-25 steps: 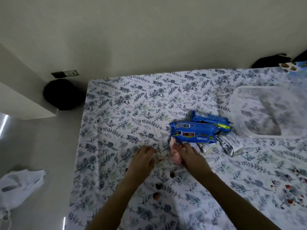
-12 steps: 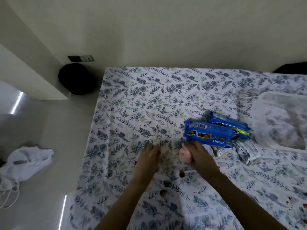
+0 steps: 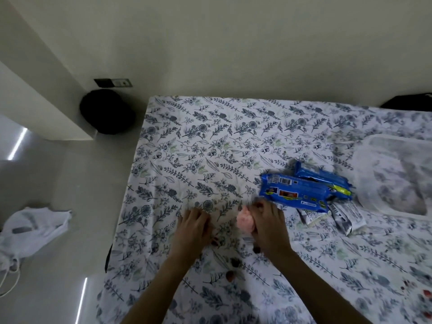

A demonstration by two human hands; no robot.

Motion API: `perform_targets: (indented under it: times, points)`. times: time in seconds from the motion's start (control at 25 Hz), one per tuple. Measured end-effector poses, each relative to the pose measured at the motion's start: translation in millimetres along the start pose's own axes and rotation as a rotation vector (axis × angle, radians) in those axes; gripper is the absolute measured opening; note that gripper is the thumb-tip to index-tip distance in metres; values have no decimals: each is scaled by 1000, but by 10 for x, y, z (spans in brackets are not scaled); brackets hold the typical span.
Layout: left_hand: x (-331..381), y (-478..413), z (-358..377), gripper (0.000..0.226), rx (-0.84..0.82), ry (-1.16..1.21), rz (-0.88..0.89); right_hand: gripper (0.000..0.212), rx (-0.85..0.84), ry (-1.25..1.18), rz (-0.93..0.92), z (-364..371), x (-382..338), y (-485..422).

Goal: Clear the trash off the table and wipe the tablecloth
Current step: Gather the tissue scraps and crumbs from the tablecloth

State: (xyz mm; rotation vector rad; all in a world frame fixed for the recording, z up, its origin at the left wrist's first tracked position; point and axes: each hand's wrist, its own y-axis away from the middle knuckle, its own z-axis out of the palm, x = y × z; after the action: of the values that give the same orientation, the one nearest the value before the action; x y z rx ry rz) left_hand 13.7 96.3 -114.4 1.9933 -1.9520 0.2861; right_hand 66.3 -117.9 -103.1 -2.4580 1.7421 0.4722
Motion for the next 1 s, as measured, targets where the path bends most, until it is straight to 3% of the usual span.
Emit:
perform_targets:
  times: [0.12, 0.28, 0.44, 0.56, 0.64, 0.76, 0.88, 1.0]
  points:
    - [-24, 8, 7, 20, -29, -59, 50, 64, -55, -32, 74, -17, 91, 36]
    - [76, -89, 34, 6, -14, 34, 160, 74, -95, -161, 183, -47, 170, 136]
    - [258, -110, 65, 10, -8, 48, 160, 74, -86, -320, 196, -63, 33, 153]
    - [322, -124, 36, 31, -25, 93, 169, 97, -180, -458, 194, -85, -68, 91]
    - [428, -152, 7, 56, -140, 165, 200, 104, -211, -449, 162, -93, -44, 115]
    - [630, -248, 32, 69, -272, 16, 277, 88, -182, -273, 105, -89, 67, 180]
    - [691, -321, 56, 54, -240, -134, 287, 64, -207, -176, 72, -101, 118, 187]
    - [548, -333, 24, 41, -242, -119, 202, 60, -222, -161, 57, -120, 194, 203]
